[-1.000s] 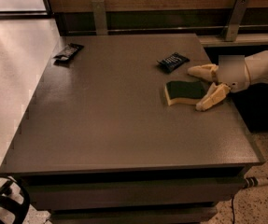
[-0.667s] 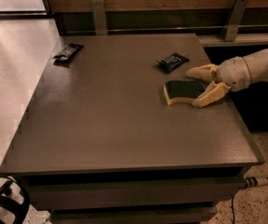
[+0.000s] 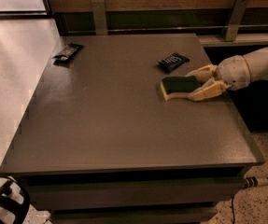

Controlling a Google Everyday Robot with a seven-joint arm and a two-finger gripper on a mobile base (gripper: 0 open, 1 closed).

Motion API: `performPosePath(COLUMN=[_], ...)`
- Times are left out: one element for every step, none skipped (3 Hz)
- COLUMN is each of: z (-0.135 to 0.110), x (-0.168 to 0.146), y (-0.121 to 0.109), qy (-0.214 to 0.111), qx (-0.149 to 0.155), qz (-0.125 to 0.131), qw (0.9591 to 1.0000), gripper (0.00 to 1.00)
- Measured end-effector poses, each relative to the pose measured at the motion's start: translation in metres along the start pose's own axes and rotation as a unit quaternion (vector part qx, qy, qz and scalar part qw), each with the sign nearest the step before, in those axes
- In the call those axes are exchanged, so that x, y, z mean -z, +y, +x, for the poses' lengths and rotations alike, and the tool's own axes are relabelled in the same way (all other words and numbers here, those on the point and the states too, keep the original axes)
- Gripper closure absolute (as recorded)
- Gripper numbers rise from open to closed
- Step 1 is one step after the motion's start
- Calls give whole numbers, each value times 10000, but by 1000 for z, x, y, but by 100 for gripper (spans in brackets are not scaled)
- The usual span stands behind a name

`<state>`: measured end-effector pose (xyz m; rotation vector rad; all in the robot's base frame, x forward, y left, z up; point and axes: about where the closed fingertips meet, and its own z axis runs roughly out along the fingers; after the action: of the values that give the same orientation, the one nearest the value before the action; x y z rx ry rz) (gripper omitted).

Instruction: Move sponge near rxbar chocolate

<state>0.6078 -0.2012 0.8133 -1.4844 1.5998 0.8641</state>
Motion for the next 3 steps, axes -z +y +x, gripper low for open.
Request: performPosePath(z=[0, -16, -43], x=[0, 6, 12], y=[0, -6, -16], qy=[0, 153, 314], qx=[0, -68, -107], qz=[0, 103, 227], qw=[10000, 9998, 9992], gripper=[100, 100, 100])
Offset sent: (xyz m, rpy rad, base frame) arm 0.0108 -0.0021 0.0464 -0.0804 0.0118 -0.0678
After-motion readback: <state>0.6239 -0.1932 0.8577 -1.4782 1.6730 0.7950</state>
